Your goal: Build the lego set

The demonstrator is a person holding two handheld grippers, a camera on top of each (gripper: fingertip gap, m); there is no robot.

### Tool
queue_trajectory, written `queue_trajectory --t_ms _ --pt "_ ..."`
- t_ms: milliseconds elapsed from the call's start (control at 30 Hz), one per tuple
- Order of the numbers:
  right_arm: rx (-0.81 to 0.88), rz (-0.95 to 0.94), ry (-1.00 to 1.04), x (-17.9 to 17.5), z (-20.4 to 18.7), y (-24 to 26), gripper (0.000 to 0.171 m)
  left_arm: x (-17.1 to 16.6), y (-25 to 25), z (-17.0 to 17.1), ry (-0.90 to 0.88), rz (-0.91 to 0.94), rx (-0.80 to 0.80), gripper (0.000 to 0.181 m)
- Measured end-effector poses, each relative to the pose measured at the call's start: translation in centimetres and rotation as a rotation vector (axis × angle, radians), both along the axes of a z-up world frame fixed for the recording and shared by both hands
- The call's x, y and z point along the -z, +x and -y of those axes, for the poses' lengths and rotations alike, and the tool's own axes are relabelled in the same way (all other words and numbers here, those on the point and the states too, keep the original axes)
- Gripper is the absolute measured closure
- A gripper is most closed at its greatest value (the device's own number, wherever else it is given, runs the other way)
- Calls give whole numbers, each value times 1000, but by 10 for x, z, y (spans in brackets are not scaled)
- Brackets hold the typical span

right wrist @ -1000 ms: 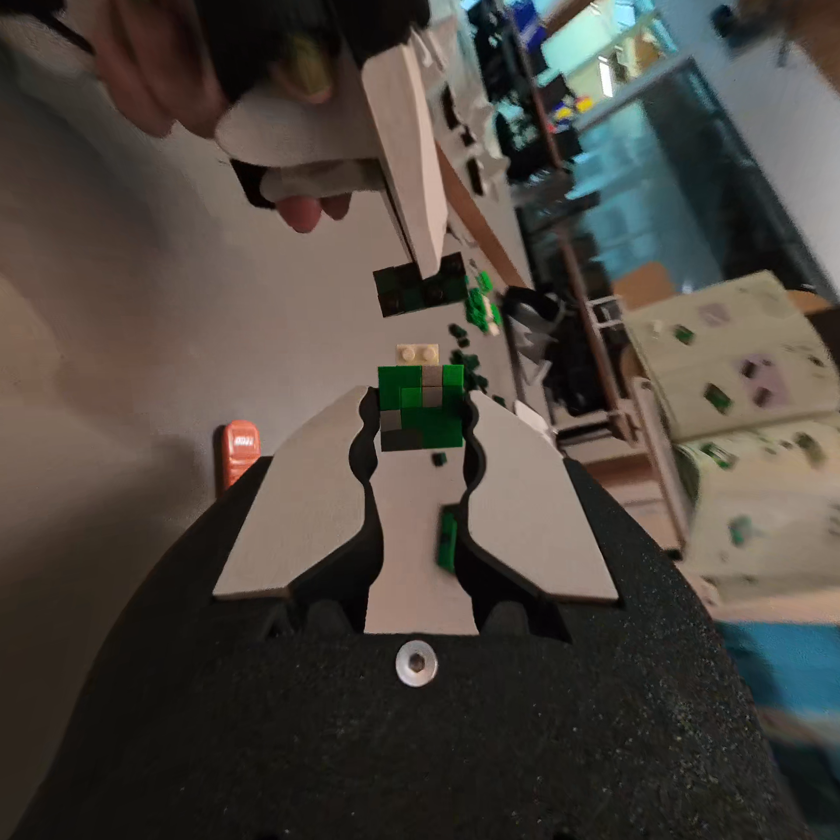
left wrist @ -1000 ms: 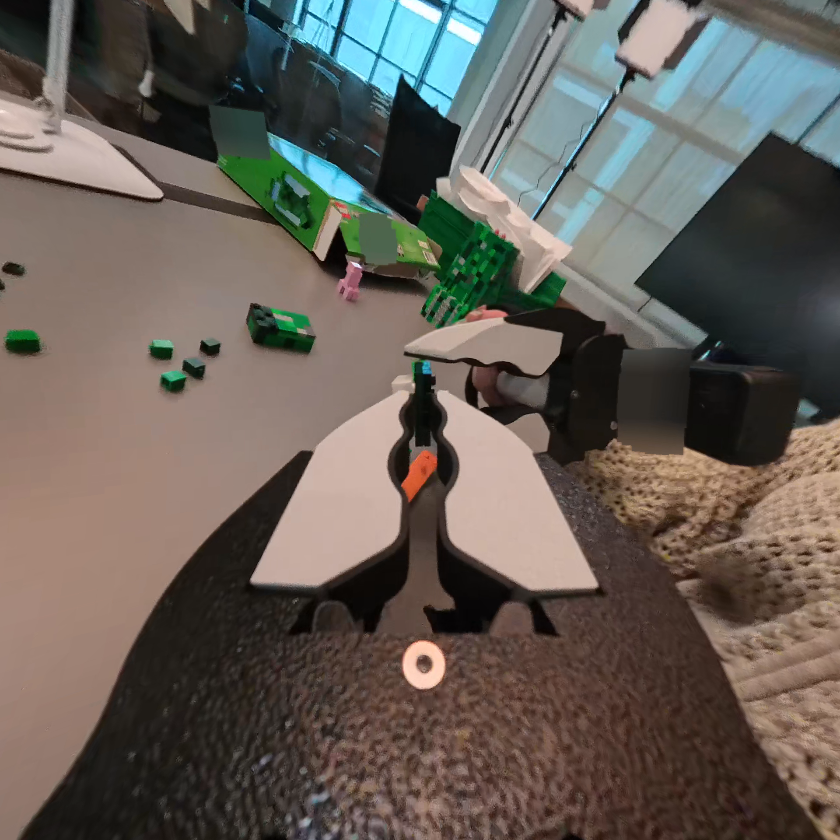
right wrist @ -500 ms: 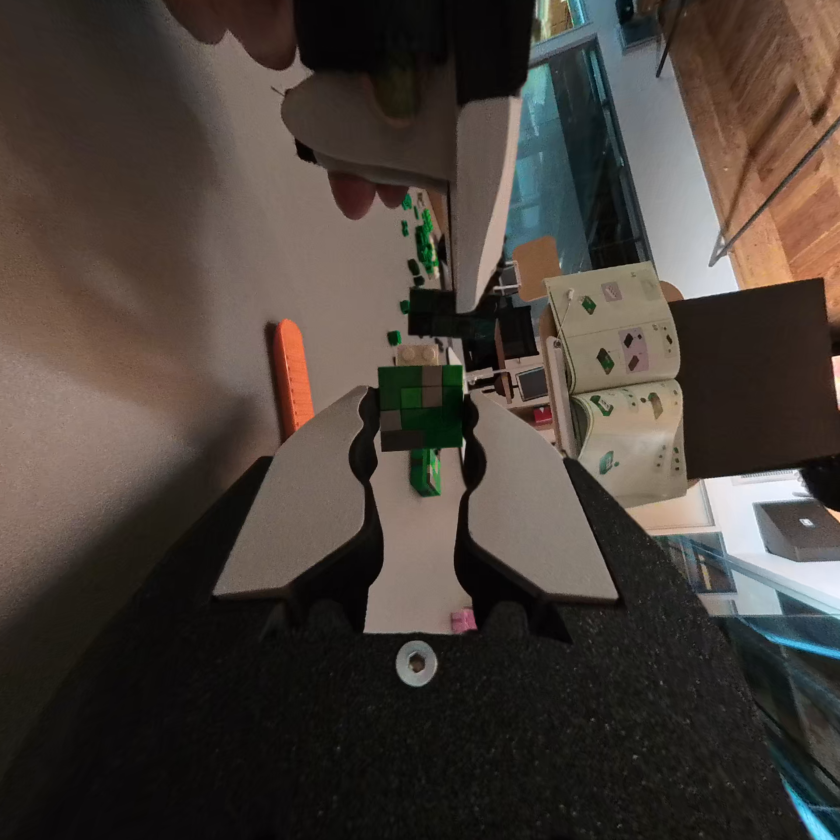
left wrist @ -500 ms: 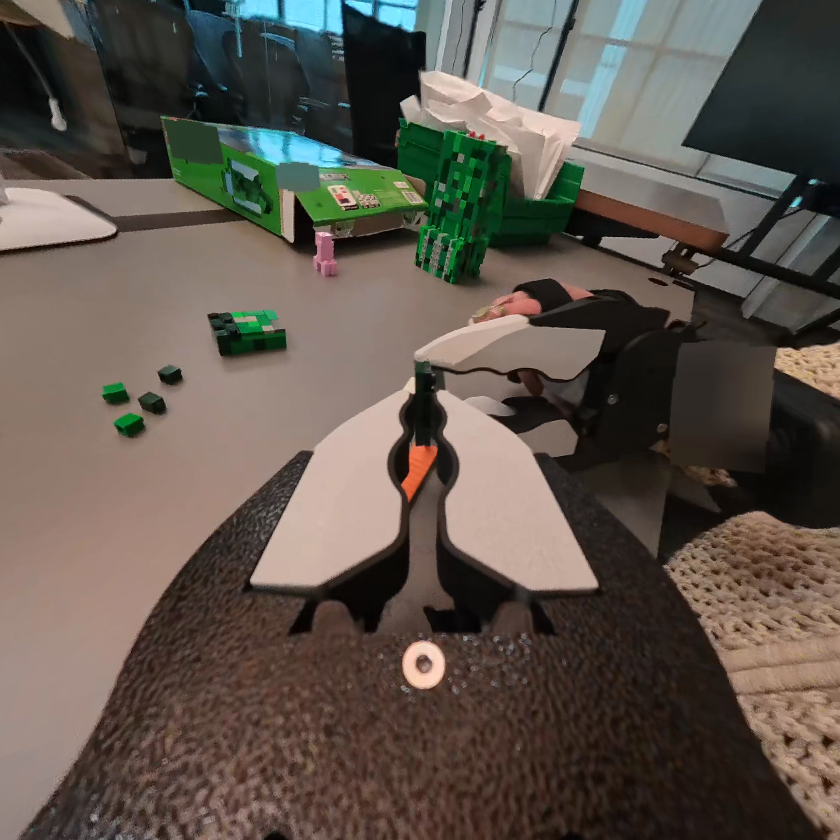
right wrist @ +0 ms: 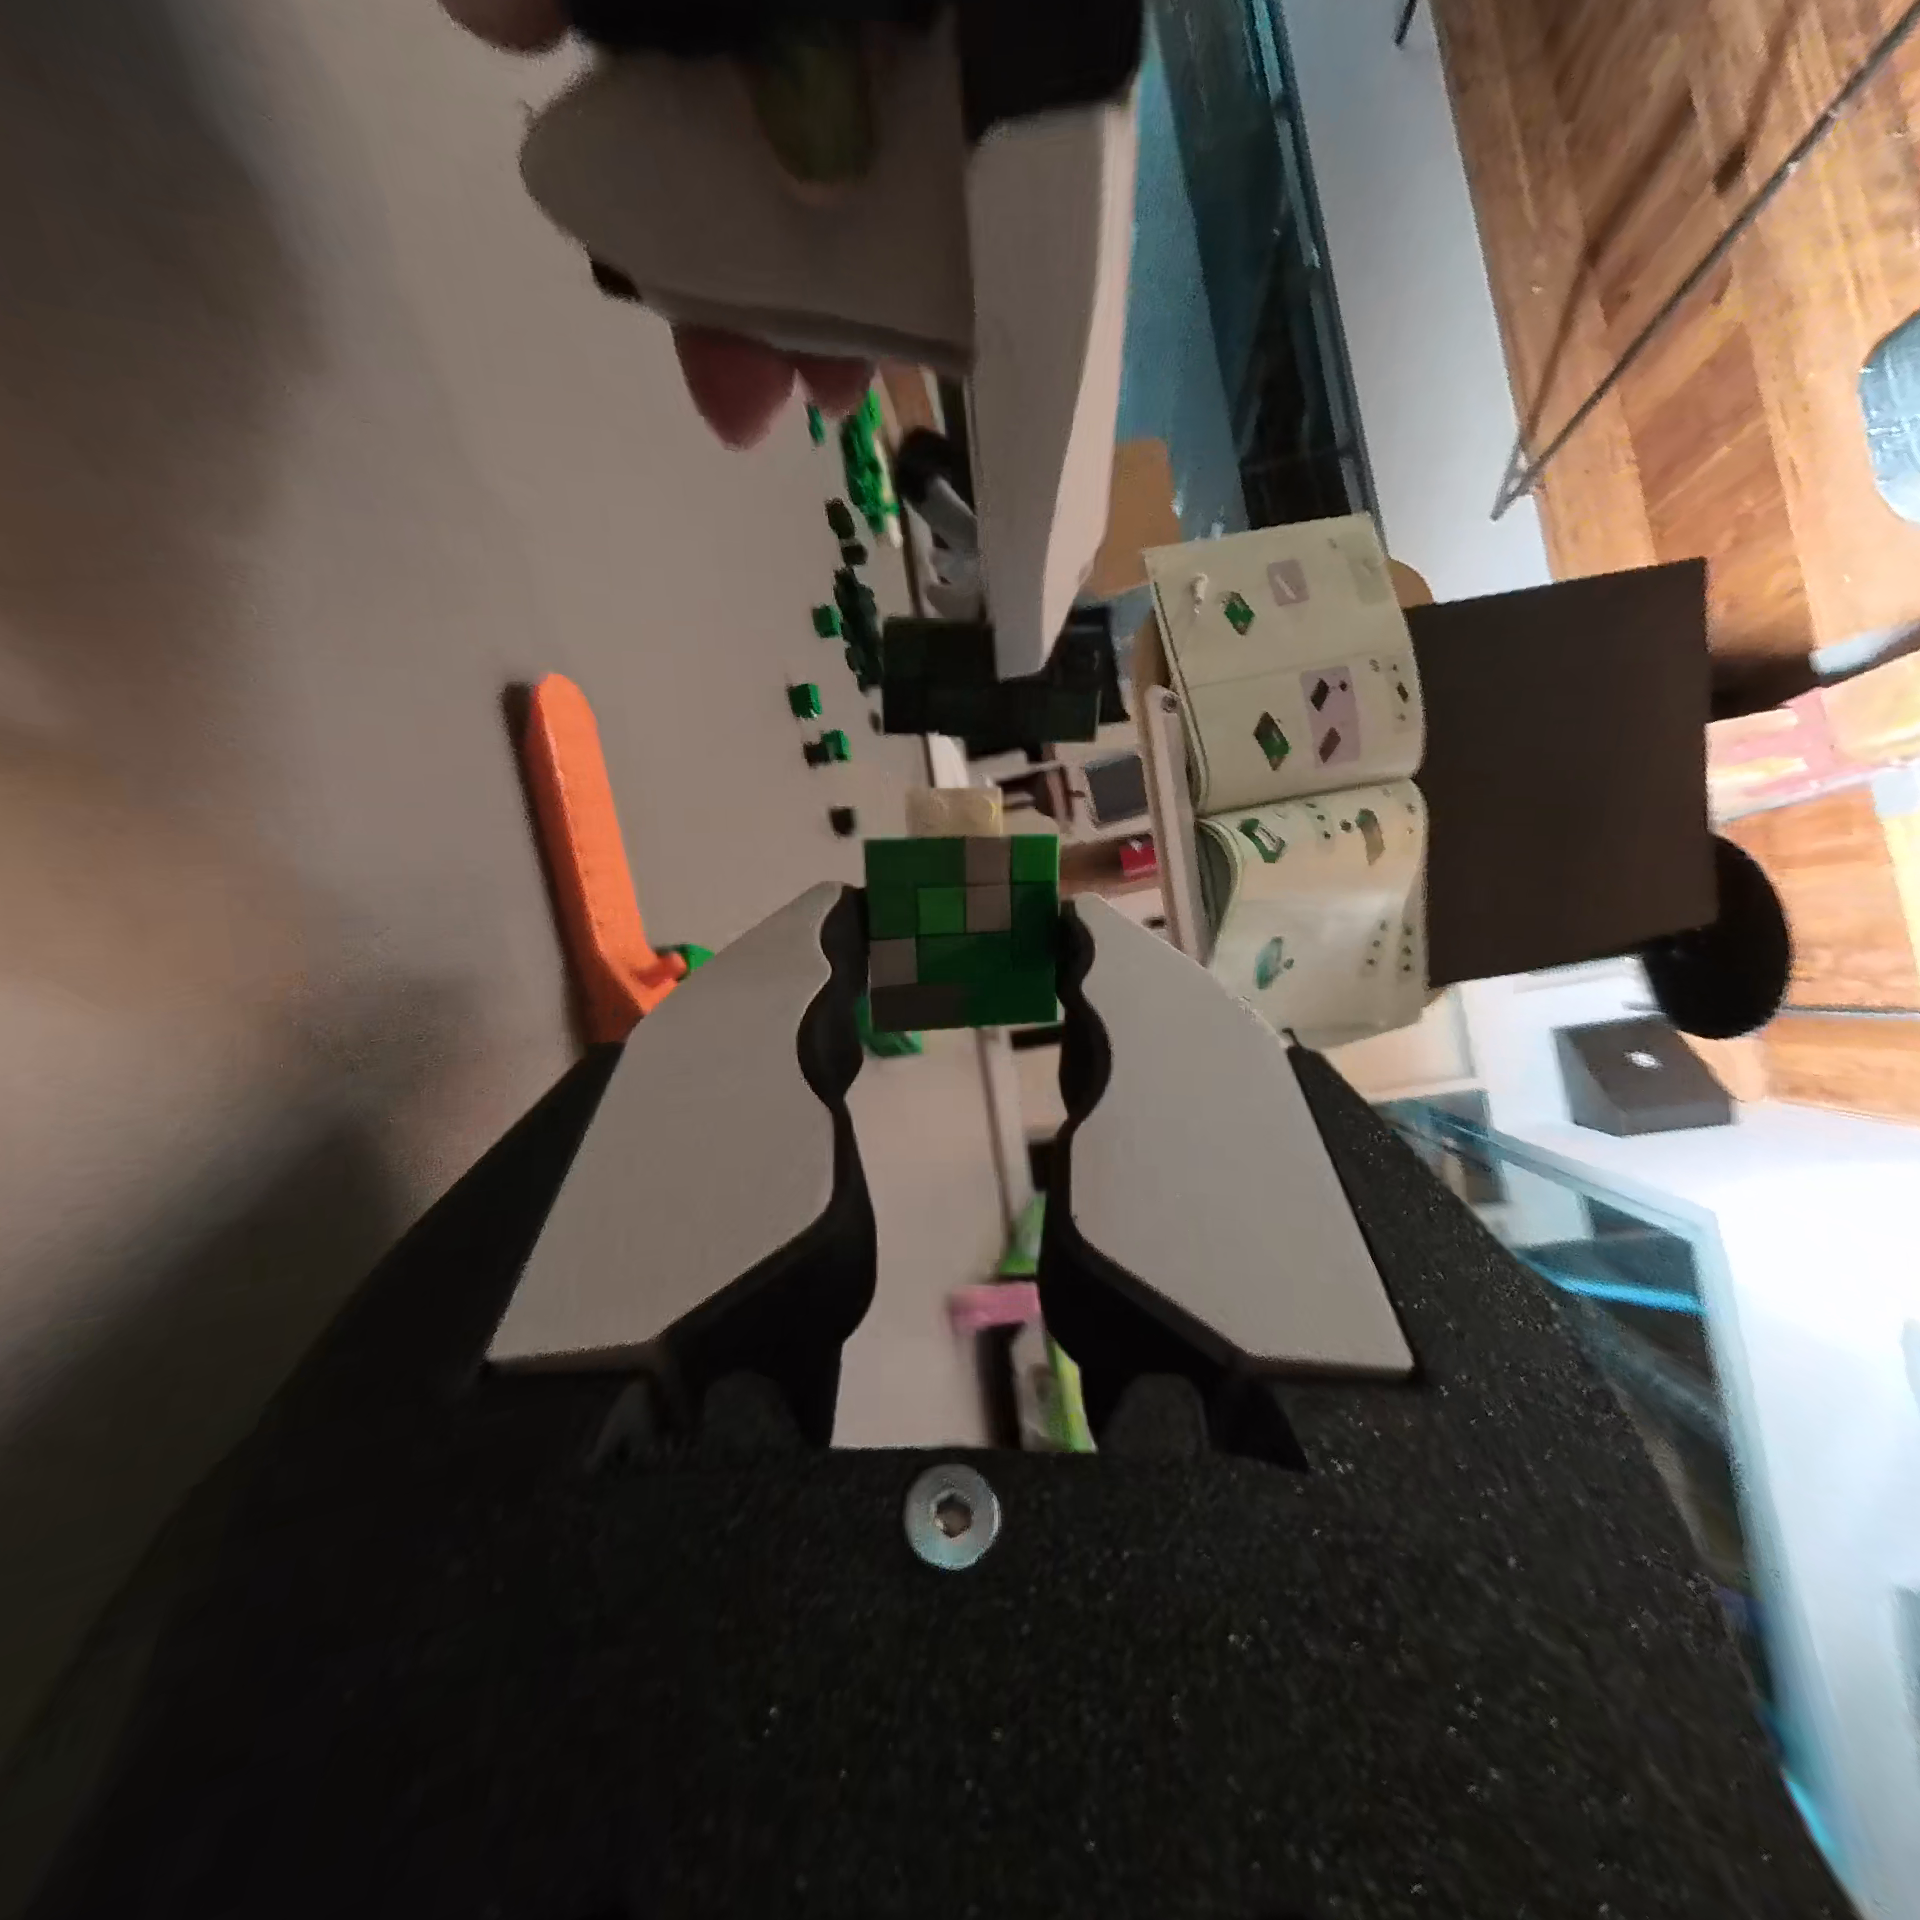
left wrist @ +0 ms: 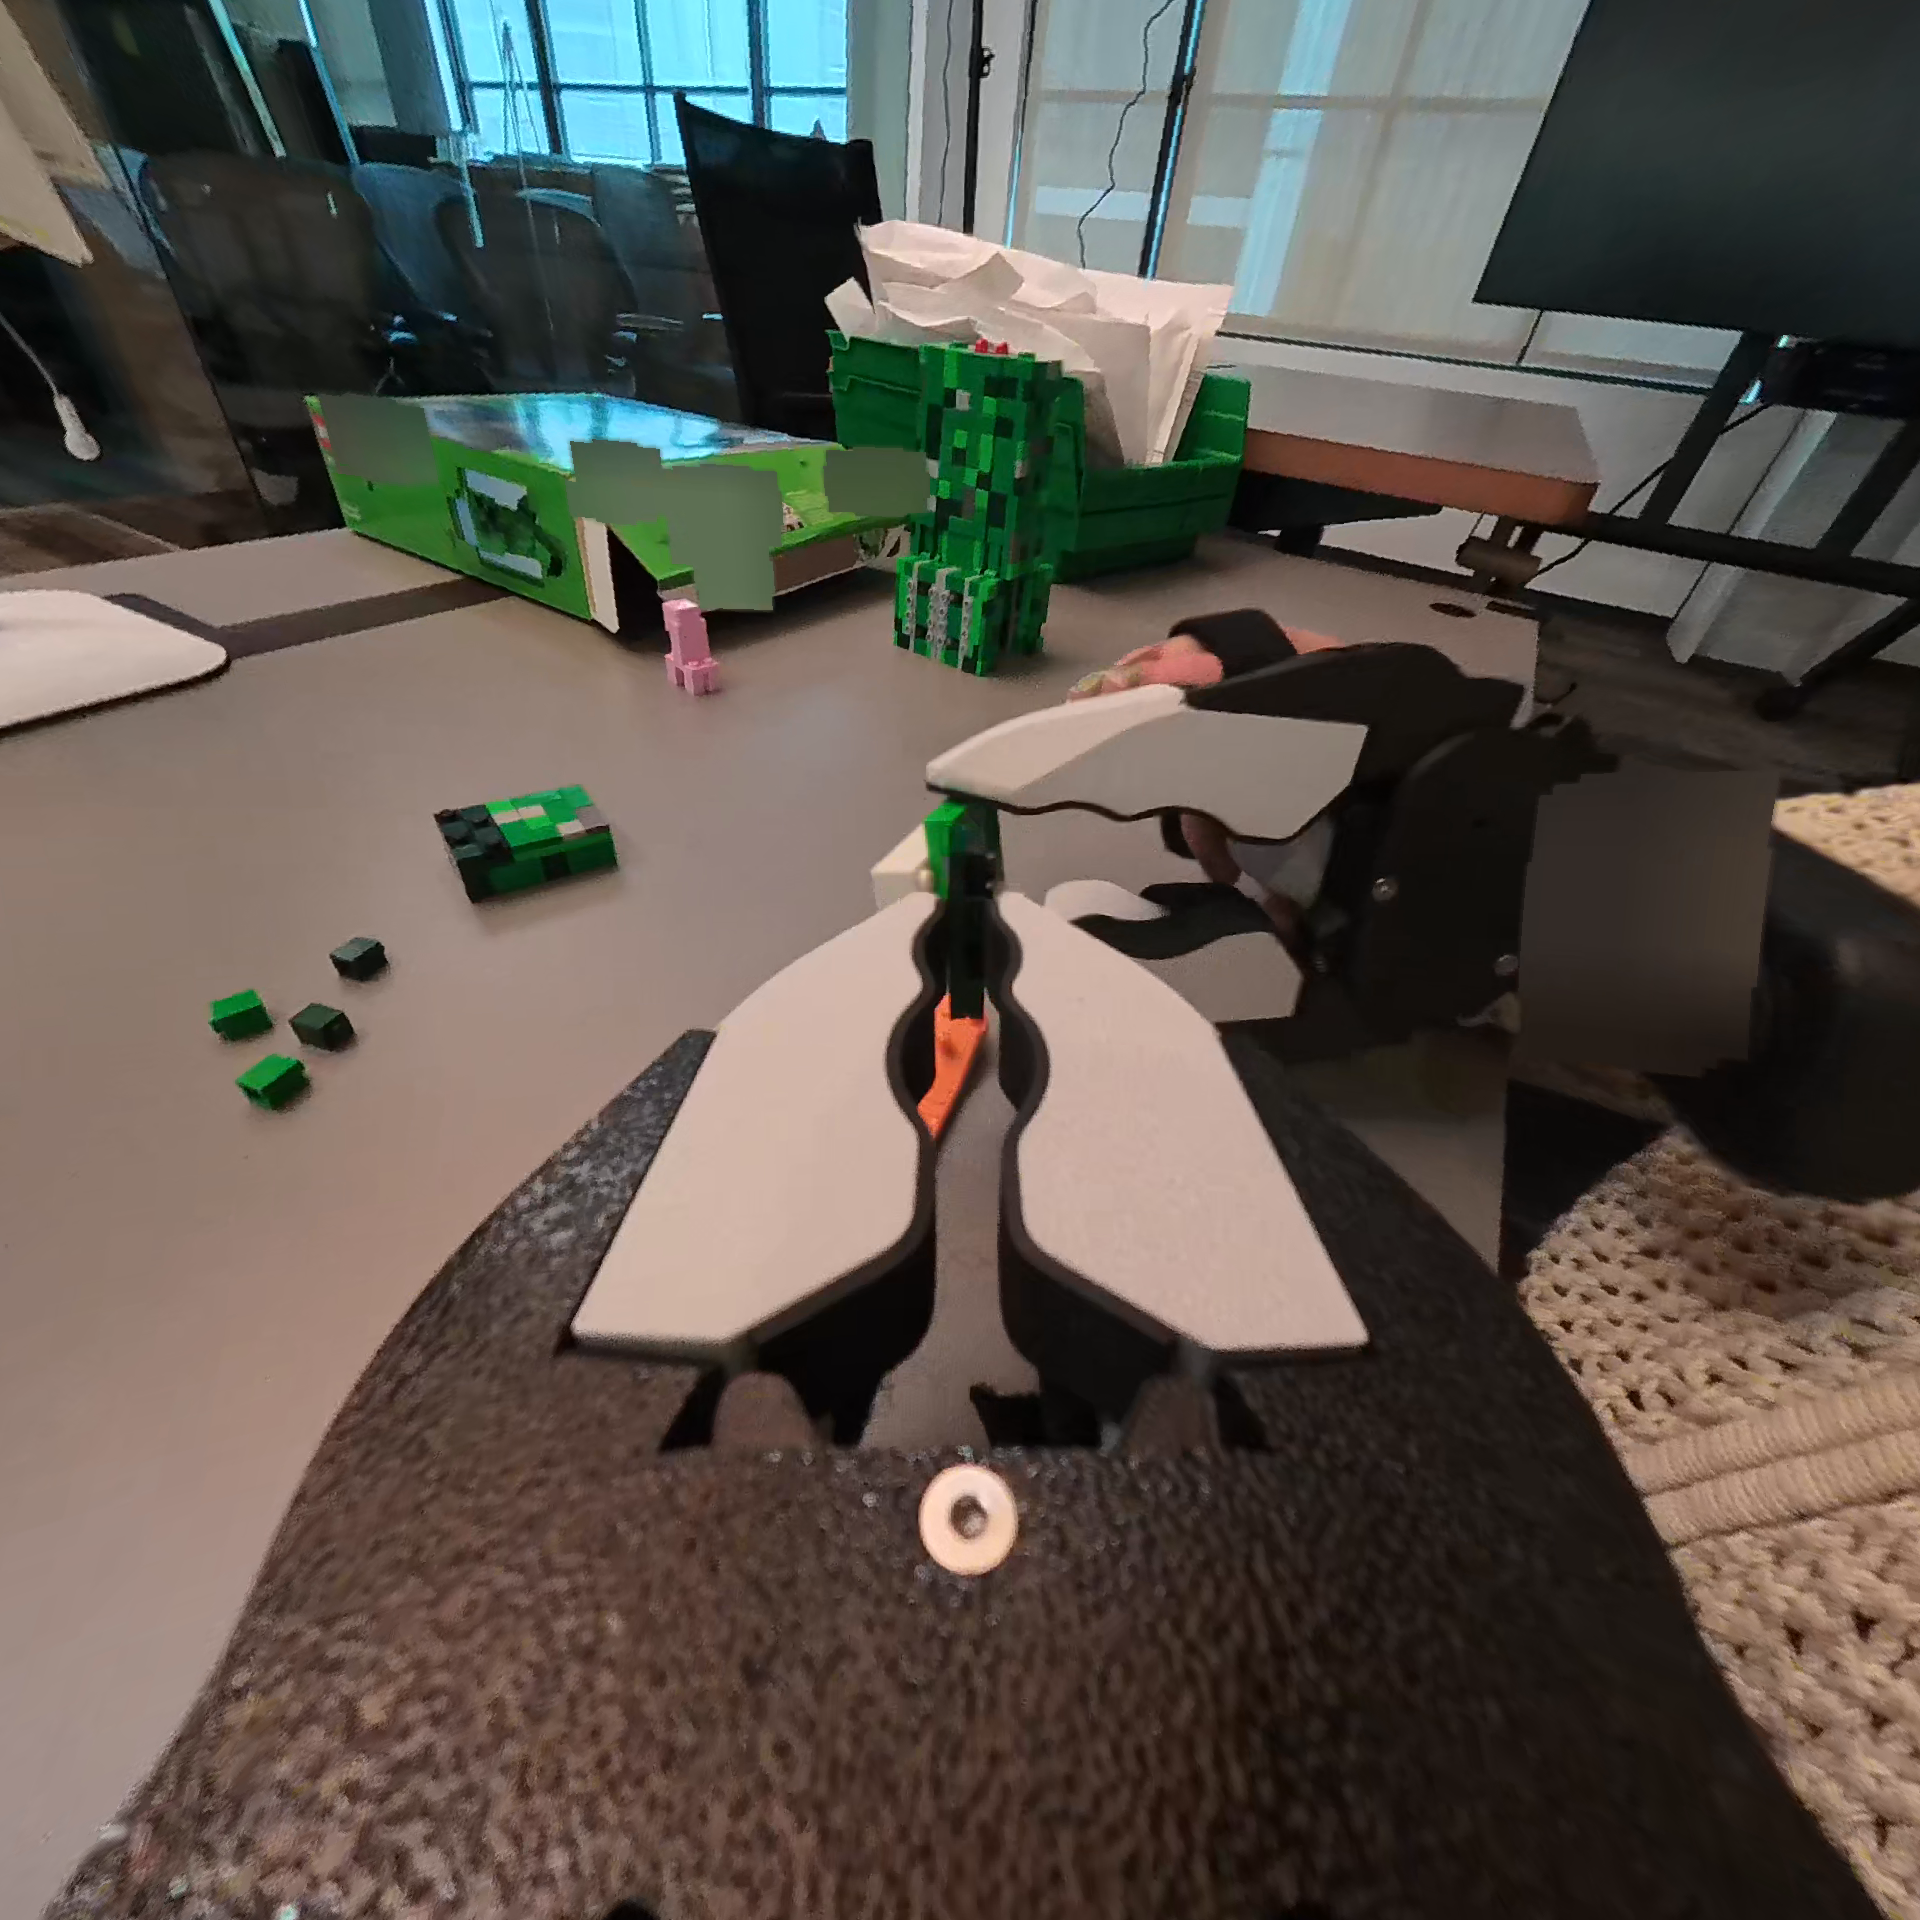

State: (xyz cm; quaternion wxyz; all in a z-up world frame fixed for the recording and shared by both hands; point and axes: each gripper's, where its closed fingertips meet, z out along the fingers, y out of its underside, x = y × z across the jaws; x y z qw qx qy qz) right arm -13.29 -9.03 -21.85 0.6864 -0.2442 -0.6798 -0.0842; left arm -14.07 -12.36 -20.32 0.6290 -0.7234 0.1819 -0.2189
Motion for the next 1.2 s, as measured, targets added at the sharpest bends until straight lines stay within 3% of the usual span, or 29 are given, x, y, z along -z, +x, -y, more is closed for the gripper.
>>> queue_trajectory --t_ms 133,267,333,700,1200 --pt "56 14 -11 3 -5 2 136 -2 -2 -2 -19 -11 -36 175" --pt "-61 -51 -388 4 13 -5 137 -5 -1 -4 -102 26 -21 174" --pt "-99 -80 -471 0 16 -6 137 -9 -2 -5 -108 18 -33 175" --pt "-83 -105 -369 -4 14 -1 136 -2 5 0 -151 -122 -27 175" --pt "-113 -138 -315 -10 19 0 137 -5 6 1 -143 -91 -8 174"
